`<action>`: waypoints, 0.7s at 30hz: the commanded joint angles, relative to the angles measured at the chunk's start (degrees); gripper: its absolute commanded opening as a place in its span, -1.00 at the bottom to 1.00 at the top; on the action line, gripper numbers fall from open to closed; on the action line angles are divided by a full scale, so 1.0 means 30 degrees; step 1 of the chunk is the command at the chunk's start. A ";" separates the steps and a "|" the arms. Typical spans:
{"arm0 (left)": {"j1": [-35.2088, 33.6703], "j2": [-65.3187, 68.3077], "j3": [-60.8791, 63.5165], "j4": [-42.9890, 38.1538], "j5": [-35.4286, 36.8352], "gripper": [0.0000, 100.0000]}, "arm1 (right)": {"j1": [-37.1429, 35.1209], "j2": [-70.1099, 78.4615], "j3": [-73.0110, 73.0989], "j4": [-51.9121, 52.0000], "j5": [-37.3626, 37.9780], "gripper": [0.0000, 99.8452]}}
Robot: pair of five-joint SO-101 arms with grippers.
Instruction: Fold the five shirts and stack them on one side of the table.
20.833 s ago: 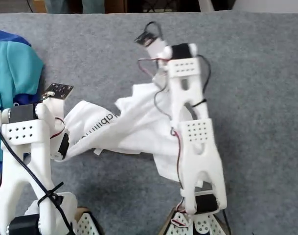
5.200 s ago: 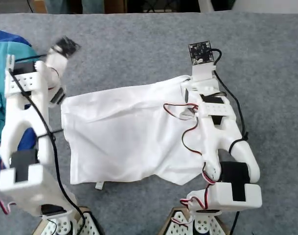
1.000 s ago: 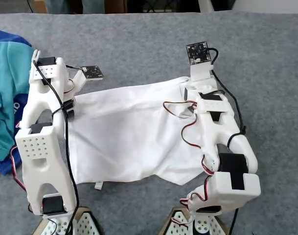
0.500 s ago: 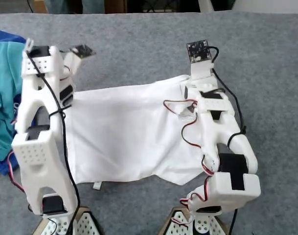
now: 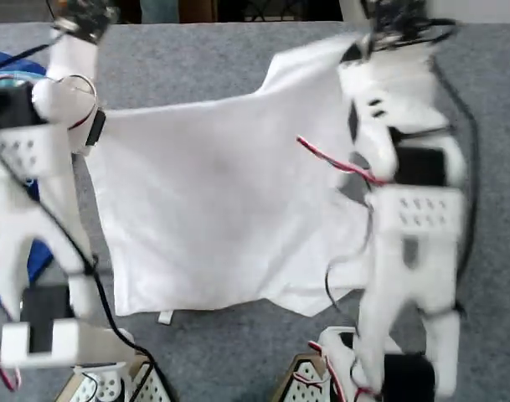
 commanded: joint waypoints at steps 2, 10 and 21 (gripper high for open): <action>0.0249 -0.4835 -0.0894 -0.0029 0.2520 -0.94 | 0.0088 -0.3092 -0.4645 0.0498 -0.0029 -0.97; -0.1392 -1.0755 -0.0952 -0.0029 0.3956 -0.94 | 0.1143 -0.3648 -1.1707 0.0410 -0.0029 -0.97; -0.4352 -1.5648 -0.0747 0.0264 0.4249 -0.94 | 0.2198 -0.3766 -1.6484 0.3634 0.1729 -0.97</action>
